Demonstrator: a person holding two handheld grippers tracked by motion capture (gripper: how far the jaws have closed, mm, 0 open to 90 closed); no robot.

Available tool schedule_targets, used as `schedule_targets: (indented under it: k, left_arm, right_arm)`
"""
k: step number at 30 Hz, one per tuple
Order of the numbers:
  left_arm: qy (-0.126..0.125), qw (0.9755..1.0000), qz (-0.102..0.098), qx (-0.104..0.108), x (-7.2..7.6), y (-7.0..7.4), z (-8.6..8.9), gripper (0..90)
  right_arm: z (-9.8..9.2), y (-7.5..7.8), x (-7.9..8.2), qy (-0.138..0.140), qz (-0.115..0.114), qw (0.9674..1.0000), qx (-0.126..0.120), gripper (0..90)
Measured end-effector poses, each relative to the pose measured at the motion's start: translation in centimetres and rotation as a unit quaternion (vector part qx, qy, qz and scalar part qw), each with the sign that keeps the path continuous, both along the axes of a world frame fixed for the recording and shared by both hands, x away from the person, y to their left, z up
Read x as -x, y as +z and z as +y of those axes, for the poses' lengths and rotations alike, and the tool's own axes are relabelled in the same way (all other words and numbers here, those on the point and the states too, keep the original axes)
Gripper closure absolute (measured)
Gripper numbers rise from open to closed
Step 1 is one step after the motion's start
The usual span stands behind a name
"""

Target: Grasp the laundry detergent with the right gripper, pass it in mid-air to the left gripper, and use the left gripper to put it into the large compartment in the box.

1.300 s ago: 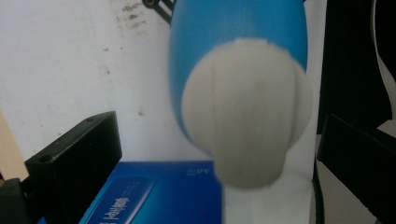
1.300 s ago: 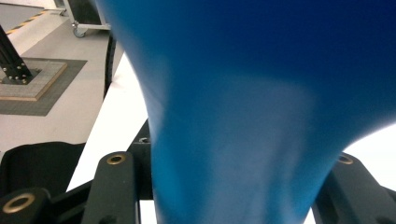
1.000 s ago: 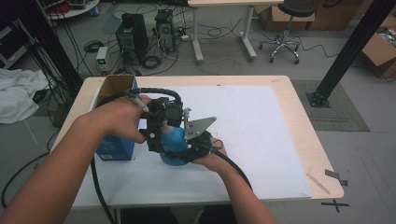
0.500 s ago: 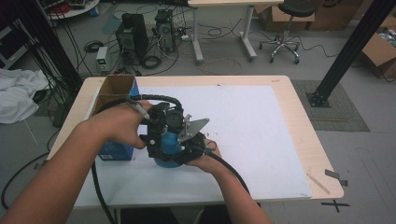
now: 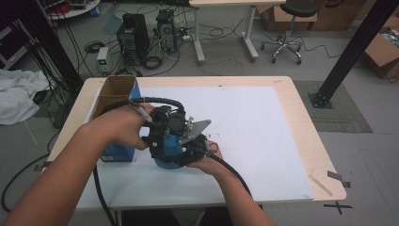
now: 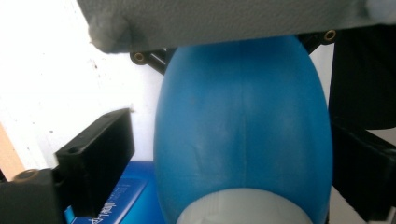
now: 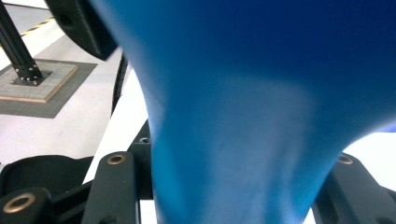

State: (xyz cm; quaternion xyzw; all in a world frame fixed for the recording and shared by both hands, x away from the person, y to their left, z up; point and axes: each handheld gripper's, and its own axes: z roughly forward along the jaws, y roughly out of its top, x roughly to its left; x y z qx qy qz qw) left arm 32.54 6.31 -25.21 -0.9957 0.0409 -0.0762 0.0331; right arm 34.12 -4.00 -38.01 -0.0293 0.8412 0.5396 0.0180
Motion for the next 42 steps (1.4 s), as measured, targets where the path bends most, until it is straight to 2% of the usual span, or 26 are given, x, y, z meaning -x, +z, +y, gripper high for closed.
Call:
schedule_targets:
  k: [2, 4, 6, 8, 12, 21, 35, 36, 38, 42]
  left_arm:
    - [0.000, 1.0000, -0.002, 0.001, 0.01, 0.02, -0.02, 13.0]
    - [0.000, 1.0000, -0.001, 0.000, 0.02, 0.03, -0.04, 13.4]
    - [0.000, 1.0000, -0.001, 0.002, 0.05, 0.01, -0.03, 13.8]
    - [0.002, 1.0000, 0.002, 0.001, 0.09, 0.00, -0.02, 15.4]
    - [0.003, 1.0000, -0.005, -0.005, -0.03, -0.05, -0.01, 15.7]
    - [0.008, 0.9999, -0.001, -0.011, 0.01, -0.20, 0.01, 22.5]
    - [0.009, 0.9999, -0.006, -0.013, 0.11, -0.14, -0.33, 30.2]
    - [0.010, 0.9998, -0.003, -0.014, 0.12, -0.15, -0.39, 31.0]
    - [0.011, 0.9998, 0.000, -0.013, 0.13, -0.21, -0.42, 32.5]
    - [0.014, 0.9998, 0.006, -0.012, 0.04, -0.31, -0.37, 34.8]
  right_arm:
    - [0.08, -0.01, -0.16, 0.000, -0.012, 0.9999, -0.006, 45.4]
    - [0.03, -0.02, 0.05, -0.001, 0.005, 1.0000, -0.002, 45.4]
    - [0.02, -0.02, 0.05, -0.001, 0.006, 1.0000, -0.001, 45.4]
    - [0.01, -0.04, -0.08, -0.001, -0.002, 1.0000, -0.003, 45.4]
    - [0.01, -0.10, -0.04, -0.003, 0.005, 1.0000, -0.006, 45.4]
    - [0.09, -0.26, -0.05, -0.004, 0.008, 0.9999, -0.006, 45.4]
    - [0.09, -0.16, -0.10, -0.002, 0.002, 0.9999, -0.011, 45.5]
    - [0.03, -0.14, -0.20, -0.002, -0.006, 0.9999, -0.009, 45.5]
    - [0.06, -0.13, 0.00, -0.004, 0.003, 1.0000, -0.008, 45.5]
    - [0.07, -0.18, -0.06, -0.004, -0.004, 1.0000, -0.005, 45.5]
